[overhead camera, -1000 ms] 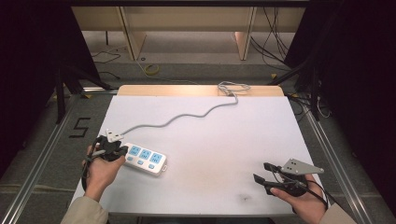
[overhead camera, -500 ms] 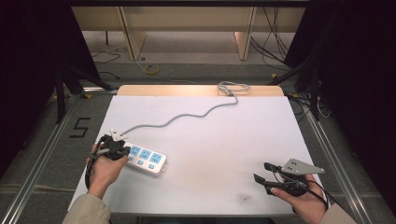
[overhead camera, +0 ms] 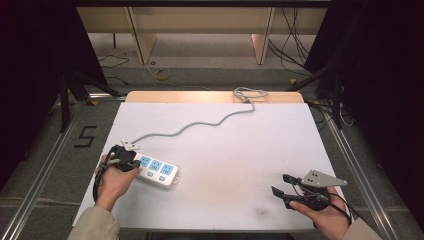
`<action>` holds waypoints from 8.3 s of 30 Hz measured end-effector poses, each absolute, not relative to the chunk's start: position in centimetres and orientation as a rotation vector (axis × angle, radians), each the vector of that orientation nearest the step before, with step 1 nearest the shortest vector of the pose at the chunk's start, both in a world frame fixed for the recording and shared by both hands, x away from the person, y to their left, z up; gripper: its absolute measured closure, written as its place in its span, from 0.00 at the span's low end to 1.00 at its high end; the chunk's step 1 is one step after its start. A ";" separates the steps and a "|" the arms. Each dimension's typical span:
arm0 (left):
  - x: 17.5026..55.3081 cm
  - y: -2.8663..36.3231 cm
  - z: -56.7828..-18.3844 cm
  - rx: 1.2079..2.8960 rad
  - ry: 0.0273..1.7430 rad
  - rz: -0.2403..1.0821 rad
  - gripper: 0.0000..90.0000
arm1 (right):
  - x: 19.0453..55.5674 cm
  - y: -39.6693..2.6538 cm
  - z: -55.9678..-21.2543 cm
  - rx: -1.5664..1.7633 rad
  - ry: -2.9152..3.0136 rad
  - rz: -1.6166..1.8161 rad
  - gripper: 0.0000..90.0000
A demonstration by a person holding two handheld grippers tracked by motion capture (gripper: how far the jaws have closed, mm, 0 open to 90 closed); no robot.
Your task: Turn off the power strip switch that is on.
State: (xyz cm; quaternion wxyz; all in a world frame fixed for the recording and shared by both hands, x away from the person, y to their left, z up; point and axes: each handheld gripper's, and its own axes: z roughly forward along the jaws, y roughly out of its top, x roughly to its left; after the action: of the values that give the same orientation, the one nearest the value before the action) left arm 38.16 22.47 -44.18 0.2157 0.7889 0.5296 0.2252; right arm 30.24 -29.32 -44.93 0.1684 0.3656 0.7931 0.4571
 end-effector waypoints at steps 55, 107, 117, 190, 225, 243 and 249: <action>39.6 21.6 -44.2 2.340 1.497 0.507 1.00 | 30.3 -29.2 -45.2 1.054 2.292 1.291 0.43; 40.3 21.3 -43.9 2.386 1.541 0.418 1.00 | 30.2 -29.1 -45.3 1.042 2.311 1.293 0.42; 40.4 21.2 -44.0 2.410 1.539 0.405 1.00 | 30.1 -29.1 -45.2 1.036 2.313 1.295 0.42; 39.4 21.7 -42.3 2.005 1.095 0.518 0.62 | 30.3 -29.3 -45.1 1.029 2.302 1.305 0.42; 33.8 14.9 -43.4 1.949 0.757 0.439 0.37 | 30.4 -29.1 -45.2 1.015 2.310 1.312 0.39; 31.5 11.5 -44.8 2.015 0.587 0.321 0.34 | 30.5 -29.0 -45.3 1.016 2.314 1.313 0.39; 31.3 10.9 -45.6 2.046 0.559 0.303 0.34 | 30.5 -29.0 -45.3 1.014 2.317 1.313 0.39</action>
State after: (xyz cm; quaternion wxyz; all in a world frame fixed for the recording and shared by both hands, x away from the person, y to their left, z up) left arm 31.33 10.91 -45.59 0.4790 0.8383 0.2291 0.1240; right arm 30.50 -29.02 -45.25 0.1457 0.3521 0.8044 0.4559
